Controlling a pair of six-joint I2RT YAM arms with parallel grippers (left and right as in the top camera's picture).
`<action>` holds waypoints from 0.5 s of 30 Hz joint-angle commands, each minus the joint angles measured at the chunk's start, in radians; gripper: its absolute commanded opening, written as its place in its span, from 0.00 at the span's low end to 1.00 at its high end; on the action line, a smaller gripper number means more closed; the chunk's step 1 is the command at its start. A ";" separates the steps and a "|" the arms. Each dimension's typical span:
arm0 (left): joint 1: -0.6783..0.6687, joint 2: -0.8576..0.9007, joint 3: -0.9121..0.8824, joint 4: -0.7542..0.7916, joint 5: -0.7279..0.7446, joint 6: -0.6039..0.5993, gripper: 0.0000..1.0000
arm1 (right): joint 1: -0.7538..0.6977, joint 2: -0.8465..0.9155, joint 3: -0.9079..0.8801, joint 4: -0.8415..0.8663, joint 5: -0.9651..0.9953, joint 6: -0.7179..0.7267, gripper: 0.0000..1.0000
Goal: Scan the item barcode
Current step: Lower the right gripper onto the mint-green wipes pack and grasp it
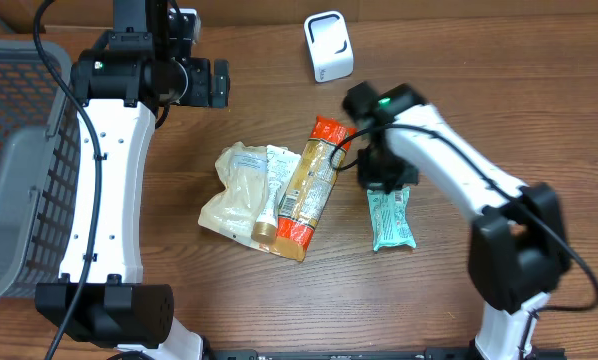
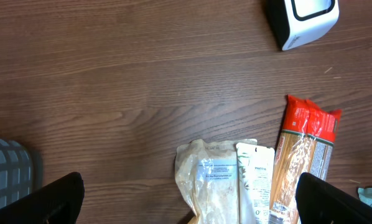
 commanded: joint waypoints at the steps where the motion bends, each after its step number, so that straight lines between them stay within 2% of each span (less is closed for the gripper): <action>1: -0.004 -0.014 0.013 0.001 -0.006 0.019 1.00 | -0.077 -0.098 0.024 -0.008 -0.134 -0.061 0.04; 7: -0.004 -0.014 0.013 0.001 -0.006 0.019 1.00 | -0.094 -0.105 -0.087 0.074 -0.157 -0.080 0.04; 15: -0.004 -0.014 0.013 0.001 -0.006 0.019 1.00 | -0.095 -0.105 -0.378 0.341 -0.090 -0.035 0.04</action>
